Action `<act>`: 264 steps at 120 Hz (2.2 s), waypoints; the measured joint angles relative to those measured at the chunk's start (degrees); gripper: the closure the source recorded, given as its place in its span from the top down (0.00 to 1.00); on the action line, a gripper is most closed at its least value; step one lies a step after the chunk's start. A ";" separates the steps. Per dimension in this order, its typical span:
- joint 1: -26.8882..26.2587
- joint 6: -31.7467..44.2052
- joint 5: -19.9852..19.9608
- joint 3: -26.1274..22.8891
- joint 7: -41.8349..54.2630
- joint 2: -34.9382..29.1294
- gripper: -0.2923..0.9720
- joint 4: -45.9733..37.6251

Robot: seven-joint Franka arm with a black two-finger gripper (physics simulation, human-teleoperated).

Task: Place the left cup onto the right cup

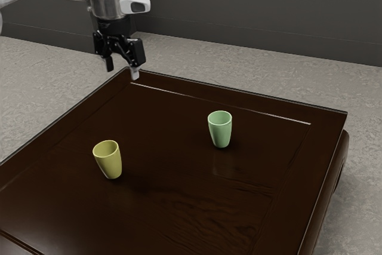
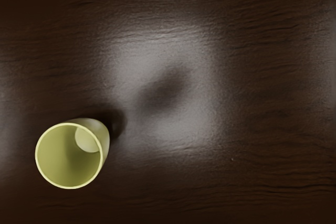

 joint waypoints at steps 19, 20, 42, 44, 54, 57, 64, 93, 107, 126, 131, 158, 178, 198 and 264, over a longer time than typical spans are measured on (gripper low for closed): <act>-0.10 0.49 -0.25 0.06 0.02 -0.35 0.77 -1.89; -0.10 0.54 -0.27 0.09 0.03 -0.40 0.77 -2.29; 0.80 4.29 -0.67 0.59 0.18 -1.57 0.77 -14.07; 0.73 4.87 -0.68 0.60 0.18 -1.60 0.77 -15.01; 0.40 7.81 -0.71 0.67 0.17 -1.62 0.77 -18.87; 0.36 8.81 -0.72 0.68 0.16 -1.62 0.77 -20.08; 0.36 11.40 -0.72 0.69 0.15 -1.56 0.77 -22.80; 0.33 21.96 -0.67 0.89 0.10 -0.78 0.77 -30.28; 0.20 25.97 -0.66 0.96 0.04 -0.24 0.77 -34.05; 0.08 29.99 -0.71 0.96 -0.11 0.46 0.77 -36.08; 0.06 30.70 -0.71 0.96 -0.14 0.53 0.77 -36.15; 0.03 32.67 -0.66 2.01 -0.11 0.43 0.77 -35.25; 0.02 32.68 -0.65 4.37 0.25 0.28 0.77 -34.82; 0.04 32.36 -0.70 6.66 1.09 0.23 0.77 -34.80; 0.15 32.19 -0.76 9.14 3.56 2.92 0.77 -34.95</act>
